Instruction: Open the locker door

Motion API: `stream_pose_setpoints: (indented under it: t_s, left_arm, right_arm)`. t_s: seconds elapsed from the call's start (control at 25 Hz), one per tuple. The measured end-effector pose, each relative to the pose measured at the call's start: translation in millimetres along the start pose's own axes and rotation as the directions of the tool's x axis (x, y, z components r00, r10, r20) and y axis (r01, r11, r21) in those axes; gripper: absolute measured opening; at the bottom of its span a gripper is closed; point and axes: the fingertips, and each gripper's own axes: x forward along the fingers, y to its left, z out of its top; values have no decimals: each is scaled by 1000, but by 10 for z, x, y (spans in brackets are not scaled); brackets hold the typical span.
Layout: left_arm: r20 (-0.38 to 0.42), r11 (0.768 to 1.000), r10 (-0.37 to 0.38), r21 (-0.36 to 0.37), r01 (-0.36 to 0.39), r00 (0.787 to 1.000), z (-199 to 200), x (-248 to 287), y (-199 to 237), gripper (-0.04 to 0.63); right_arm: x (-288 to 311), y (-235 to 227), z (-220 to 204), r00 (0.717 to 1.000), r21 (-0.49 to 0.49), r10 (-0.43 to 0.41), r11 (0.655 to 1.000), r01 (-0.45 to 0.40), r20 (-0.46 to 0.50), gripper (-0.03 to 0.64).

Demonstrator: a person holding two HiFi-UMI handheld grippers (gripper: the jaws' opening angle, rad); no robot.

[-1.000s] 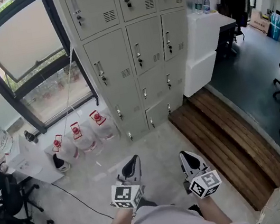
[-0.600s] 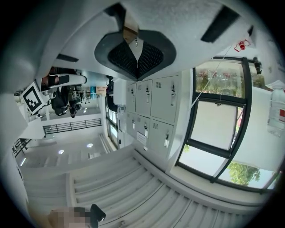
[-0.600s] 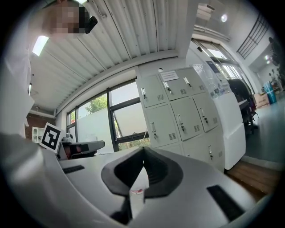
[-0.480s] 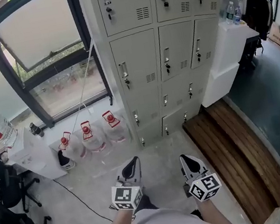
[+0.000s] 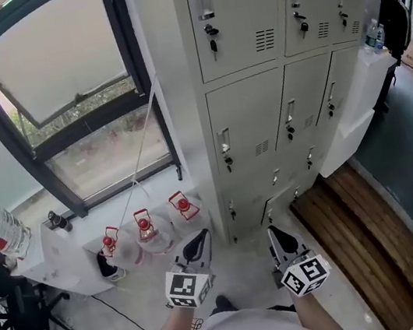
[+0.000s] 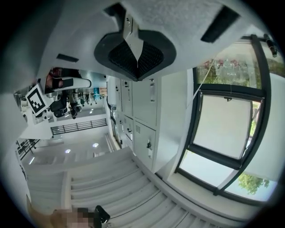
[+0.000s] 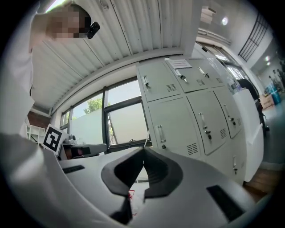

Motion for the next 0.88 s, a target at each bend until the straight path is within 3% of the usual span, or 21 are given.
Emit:
stream_pose_setpoints:
  t_s: [0.16, 0.36, 0.52, 0.72, 0.88]
  left_arm:
    - [3, 1000, 16, -23, -16, 1000, 43, 231, 477, 8]
    - [-8, 995, 62, -82, -63, 998, -56, 469, 736, 8]
    - [2, 989, 126, -75, -125, 992, 11, 656, 770, 8]
    - [24, 992, 129, -5, -129, 991, 192, 828, 653, 8]
    - [25, 987, 159, -23, -159, 987, 207, 857, 652, 9]
  right_arm:
    - [511, -20, 49, 1000, 2, -15, 1000, 15, -13, 12]
    - [838, -210, 113, 1000, -33, -15, 999, 15, -21, 12]
    - [1006, -405, 242, 999, -39, 22, 999, -24, -42, 12]
    - [1248, -589, 603, 996, -80, 81, 993, -84, -43, 12]
    - [1476, -608, 1090, 991, -130, 130, 983, -127, 14, 12]
